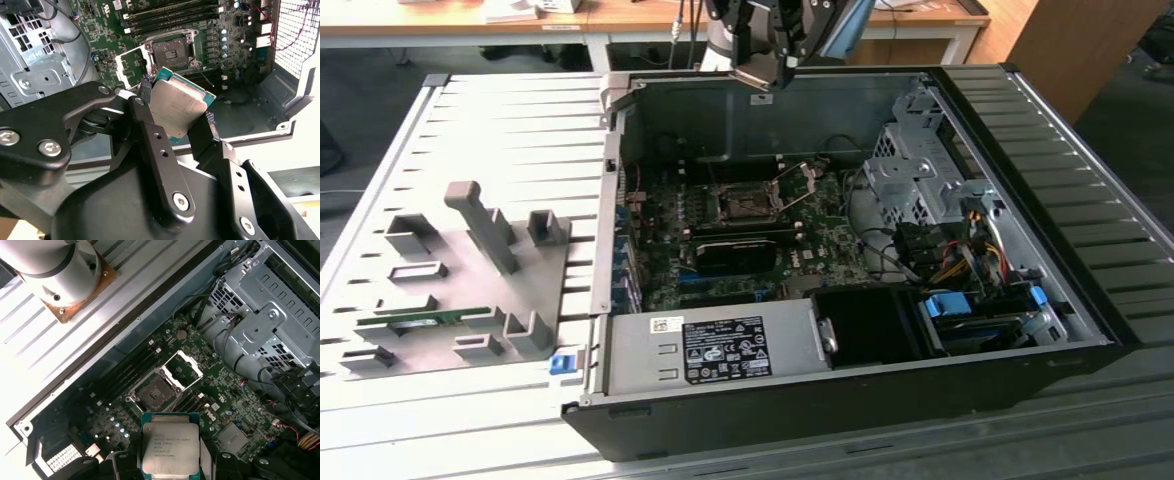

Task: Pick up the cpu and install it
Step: 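Place the cpu into insertion slot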

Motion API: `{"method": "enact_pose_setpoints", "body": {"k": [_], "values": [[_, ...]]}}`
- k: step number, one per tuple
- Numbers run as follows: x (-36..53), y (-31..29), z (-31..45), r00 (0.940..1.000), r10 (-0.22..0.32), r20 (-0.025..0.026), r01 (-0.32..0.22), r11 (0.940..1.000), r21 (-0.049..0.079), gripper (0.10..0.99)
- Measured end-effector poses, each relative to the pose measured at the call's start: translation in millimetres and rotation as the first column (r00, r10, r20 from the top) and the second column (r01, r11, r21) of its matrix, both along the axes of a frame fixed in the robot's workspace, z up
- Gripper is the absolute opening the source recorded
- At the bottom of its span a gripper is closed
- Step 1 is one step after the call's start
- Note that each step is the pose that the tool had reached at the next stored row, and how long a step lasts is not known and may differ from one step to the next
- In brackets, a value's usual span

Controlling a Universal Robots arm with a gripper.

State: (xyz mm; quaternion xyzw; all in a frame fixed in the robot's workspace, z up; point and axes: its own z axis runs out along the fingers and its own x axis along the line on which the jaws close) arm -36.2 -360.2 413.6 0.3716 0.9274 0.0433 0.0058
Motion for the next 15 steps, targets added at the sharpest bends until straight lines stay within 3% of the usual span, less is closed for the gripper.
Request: {"method": "enact_pose_setpoints", "body": {"k": [15], "values": [[0.0,0.0,-0.4,0.9968,-0.080,0.0000,0.080,0.9968,0.000,0.541]]}}
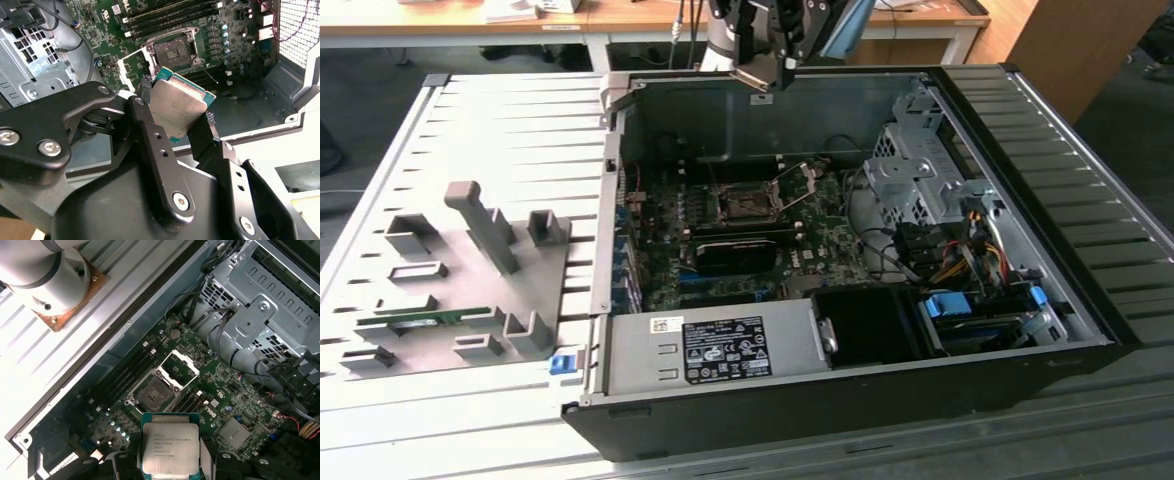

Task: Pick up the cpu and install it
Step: 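Place the cpu into insertion slot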

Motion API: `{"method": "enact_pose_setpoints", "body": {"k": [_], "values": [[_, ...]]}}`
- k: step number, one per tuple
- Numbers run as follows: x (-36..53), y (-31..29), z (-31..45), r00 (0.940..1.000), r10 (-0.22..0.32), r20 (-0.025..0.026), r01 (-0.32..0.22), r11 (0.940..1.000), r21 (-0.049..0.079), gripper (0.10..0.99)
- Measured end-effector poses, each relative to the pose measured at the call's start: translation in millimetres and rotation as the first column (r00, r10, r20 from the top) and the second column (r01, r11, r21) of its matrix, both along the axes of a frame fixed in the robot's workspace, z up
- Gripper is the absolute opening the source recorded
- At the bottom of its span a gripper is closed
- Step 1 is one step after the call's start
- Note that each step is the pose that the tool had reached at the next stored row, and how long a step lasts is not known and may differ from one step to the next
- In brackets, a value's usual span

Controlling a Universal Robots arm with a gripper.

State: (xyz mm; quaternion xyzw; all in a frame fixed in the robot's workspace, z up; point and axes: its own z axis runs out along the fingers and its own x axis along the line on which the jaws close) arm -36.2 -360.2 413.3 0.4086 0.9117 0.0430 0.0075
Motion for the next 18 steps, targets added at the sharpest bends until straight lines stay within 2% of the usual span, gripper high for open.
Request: {"method": "enact_pose_setpoints", "body": {"k": [13,18], "values": [[0.0,0.0,-0.3,0.9973,-0.073,0.0000,0.073,0.9973,0.000,0.541],[0.0,0.2,-0.5,0.9902,-0.140,0.0001,0.140,0.9902,-0.001,0.541]]}}
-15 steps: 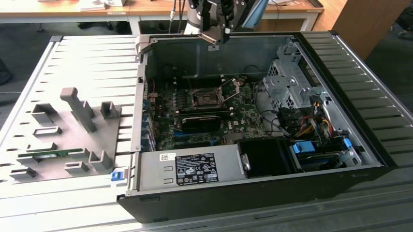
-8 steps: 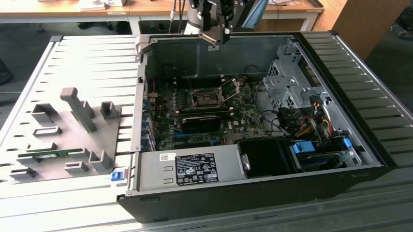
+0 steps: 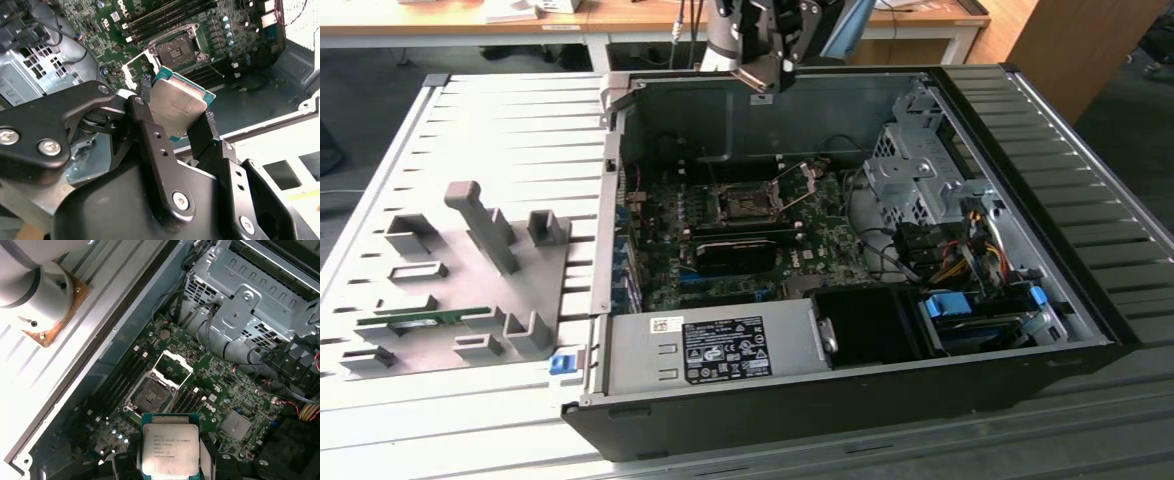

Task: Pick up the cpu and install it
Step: 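Place the cpu into insertion slot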

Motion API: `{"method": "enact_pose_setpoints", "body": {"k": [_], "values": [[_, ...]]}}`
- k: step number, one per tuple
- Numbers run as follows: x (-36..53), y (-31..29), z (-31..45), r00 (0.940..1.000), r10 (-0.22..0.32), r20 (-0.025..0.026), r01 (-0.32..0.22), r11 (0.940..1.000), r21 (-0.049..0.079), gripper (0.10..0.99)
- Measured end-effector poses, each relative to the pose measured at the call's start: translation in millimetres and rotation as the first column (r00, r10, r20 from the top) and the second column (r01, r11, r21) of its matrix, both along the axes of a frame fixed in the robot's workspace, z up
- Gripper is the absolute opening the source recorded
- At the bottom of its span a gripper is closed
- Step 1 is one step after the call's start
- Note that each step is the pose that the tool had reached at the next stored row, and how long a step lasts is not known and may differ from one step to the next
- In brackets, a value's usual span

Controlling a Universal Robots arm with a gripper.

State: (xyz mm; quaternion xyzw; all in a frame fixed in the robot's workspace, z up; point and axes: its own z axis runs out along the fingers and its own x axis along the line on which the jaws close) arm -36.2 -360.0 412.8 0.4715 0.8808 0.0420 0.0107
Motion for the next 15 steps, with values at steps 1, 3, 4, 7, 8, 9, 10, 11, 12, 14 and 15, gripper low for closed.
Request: {"method": "enact_pose_setpoints", "body": {"k": [1,3,4,7,8,9,10,11,12,14,15], "values": [[0.0,0.0,-0.2,0.9999,-0.015,0.0000,0.015,0.9999,0.000,0.541],[0.0,0.0,-0.5,0.9988,-0.049,0.0000,0.049,0.9988,0.000,0.541],[0.0,0.0,-0.8,0.9978,-0.067,0.0000,0.067,0.9978,0.000,0.541],[0.0,0.0,-1.3,0.9935,-0.114,0.0000,0.114,0.9935,0.000,0.541],[0.0,0.0,-1.5,0.9915,-0.130,0.0000,0.130,0.9915,0.000,0.541],[0.0,0.0,-1.6,0.9896,-0.144,0.0000,0.144,0.9896,0.000,0.541],[0.0,0.0,-1.7,0.9872,-0.160,0.0000,0.160,0.9872,0.000,0.541],[0.0,0.0,-1.9,0.9844,-0.176,0.0000,0.176,0.9844,0.000,0.541],[0.0,0.0,-2.0,0.9814,-0.192,0.0000,0.192,0.9814,0.000,0.541],[0.0,0.0,-2.4,0.9741,-0.226,0.0000,0.226,0.9741,0.000,0.541],[0.0,0.0,-2.5,0.9702,-0.242,0.0000,0.242,0.9702,0.000,0.541]]}}
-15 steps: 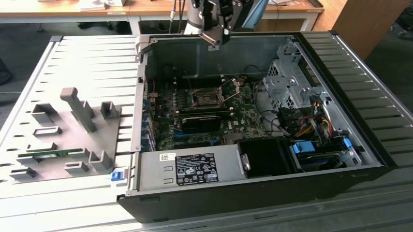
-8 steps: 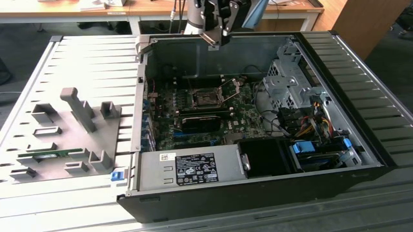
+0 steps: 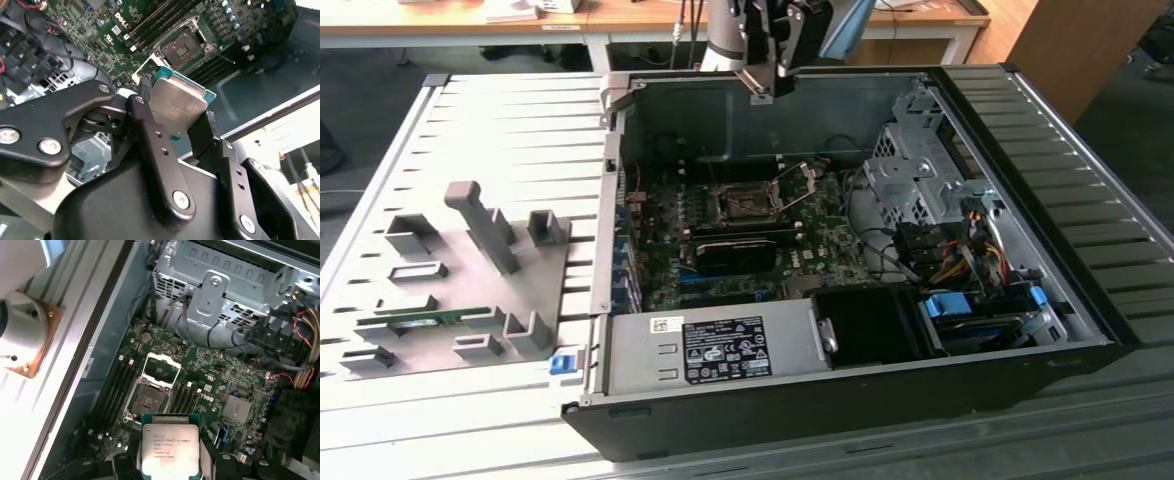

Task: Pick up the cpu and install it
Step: 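Place the cpu into insertion slot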

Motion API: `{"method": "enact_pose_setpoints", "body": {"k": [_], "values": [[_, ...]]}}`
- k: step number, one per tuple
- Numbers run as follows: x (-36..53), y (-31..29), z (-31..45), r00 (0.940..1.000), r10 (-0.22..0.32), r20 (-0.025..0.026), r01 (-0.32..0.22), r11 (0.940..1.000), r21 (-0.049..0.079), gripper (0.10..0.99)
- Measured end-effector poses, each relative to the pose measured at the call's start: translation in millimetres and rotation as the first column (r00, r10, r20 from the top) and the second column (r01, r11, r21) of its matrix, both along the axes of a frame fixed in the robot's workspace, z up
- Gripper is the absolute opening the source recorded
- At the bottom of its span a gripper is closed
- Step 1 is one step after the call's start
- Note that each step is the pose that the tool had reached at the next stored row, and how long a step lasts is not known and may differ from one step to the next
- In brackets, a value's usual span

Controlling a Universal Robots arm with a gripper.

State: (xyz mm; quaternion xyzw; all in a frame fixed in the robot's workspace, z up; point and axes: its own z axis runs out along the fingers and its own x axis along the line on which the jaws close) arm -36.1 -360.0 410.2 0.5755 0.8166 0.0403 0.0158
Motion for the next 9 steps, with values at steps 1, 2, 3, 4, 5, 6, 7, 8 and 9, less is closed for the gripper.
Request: {"method": "enact_pose_setpoints", "body": {"k": [1,2,3,4,5,6,7,8,9], "values": [[0.0,0.0,-0.2,0.9999,-0.017,0.0000,0.017,0.9999,0.000,0.541],[0.0,0.0,-0.4,0.9994,-0.035,0.0000,0.035,0.9994,0.000,0.541],[0.0,0.0,-0.6,0.9986,-0.052,0.0000,0.052,0.9986,0.000,0.541],[0.0,0.0,-0.8,0.9976,-0.070,0.0000,0.070,0.9976,0.000,0.541],[0.0,0.0,-1.1,0.9963,-0.086,0.0000,0.086,0.9963,0.000,0.541],[0.0,0.0,-1.4,0.9947,-0.103,0.0000,0.103,0.9947,0.000,0.541],[0.0,0.0,-1.6,0.9929,-0.119,0.0000,0.119,0.9929,0.000,0.541],[0.0,0.0,-1.8,0.9908,-0.135,0.0000,0.135,0.9908,0.000,0.541],[0.0,0.0,-2.1,0.9884,-0.152,0.0000,0.152,0.9884,0.000,0.541]]}}
